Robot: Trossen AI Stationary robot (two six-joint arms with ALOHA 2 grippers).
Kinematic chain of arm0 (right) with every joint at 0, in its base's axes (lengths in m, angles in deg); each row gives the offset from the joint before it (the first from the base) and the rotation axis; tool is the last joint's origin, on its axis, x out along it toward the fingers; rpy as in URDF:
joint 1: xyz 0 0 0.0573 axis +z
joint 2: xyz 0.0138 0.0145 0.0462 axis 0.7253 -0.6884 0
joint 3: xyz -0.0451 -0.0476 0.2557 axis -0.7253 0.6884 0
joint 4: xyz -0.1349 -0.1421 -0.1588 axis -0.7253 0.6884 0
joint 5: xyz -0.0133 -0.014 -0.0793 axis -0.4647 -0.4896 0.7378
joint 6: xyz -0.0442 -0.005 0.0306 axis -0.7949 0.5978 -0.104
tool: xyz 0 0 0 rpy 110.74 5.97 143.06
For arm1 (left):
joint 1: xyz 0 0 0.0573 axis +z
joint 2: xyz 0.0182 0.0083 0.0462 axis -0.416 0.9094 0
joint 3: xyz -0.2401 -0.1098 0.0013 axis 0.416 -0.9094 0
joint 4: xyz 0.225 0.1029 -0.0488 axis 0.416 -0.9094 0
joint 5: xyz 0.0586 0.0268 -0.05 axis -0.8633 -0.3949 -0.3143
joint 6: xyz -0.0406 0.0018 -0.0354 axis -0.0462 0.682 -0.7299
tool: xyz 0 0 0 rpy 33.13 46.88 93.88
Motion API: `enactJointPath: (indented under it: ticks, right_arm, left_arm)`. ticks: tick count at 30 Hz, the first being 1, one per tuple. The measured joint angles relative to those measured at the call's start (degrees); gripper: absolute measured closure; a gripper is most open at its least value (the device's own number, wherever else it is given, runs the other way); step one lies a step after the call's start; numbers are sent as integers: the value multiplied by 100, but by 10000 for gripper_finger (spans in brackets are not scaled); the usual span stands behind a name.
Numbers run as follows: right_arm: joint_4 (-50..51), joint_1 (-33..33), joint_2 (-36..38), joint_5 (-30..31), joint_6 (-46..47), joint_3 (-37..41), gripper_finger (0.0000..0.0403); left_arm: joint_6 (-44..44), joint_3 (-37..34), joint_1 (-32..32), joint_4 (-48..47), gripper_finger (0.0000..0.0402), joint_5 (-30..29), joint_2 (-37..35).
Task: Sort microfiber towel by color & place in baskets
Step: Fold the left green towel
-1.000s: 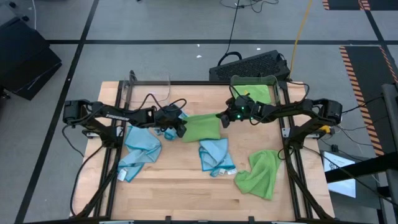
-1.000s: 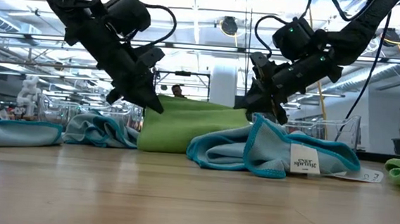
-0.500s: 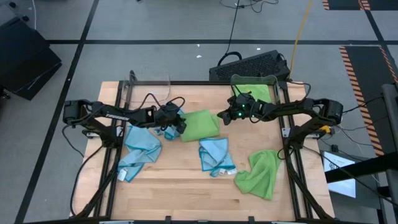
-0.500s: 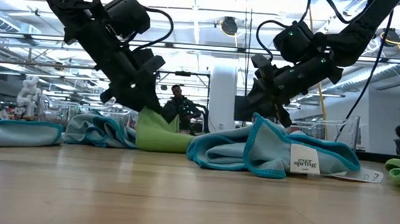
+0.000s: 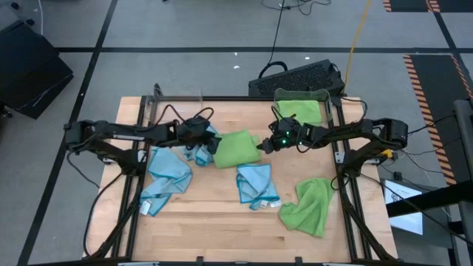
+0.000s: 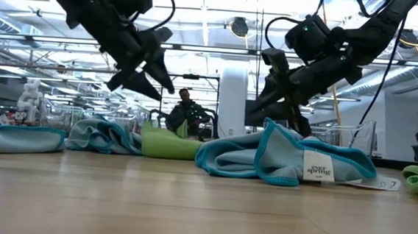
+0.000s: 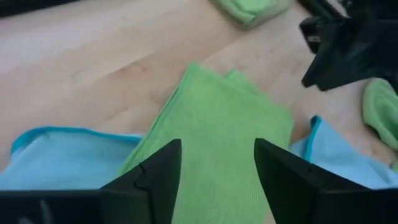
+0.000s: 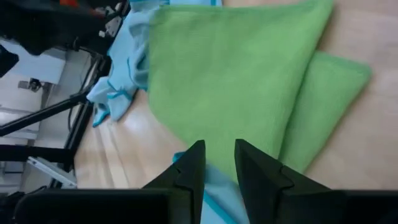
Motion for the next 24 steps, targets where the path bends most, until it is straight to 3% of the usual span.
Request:
enactJointPath:
  ticks: [4, 7, 12, 18, 24]
  right_arm:
    - [116, -87, 0, 119, 641, -39, 288]
    - [294, -229, -2, -19, 604, -481, 252]
    - [1735, -324, 0, -285, -94, -1775, 205]
    - [3883, -674, -2, -630, -565, -3643, 190]
    - [4521, -1292, -267, -676, -849, -5015, 190]
  left_arm:
    - [-353, 1, 0, -560, 205, 59, -163]
    - [-952, -5, 0, -985, 204, 192, -263]
    - [-1494, -1, -92, -1275, 178, 511, -407]
    - [-1828, -3, -330, -1525, 127, 516, -465]
    - [-1827, -5, -505, -1531, 102, 234, -464]
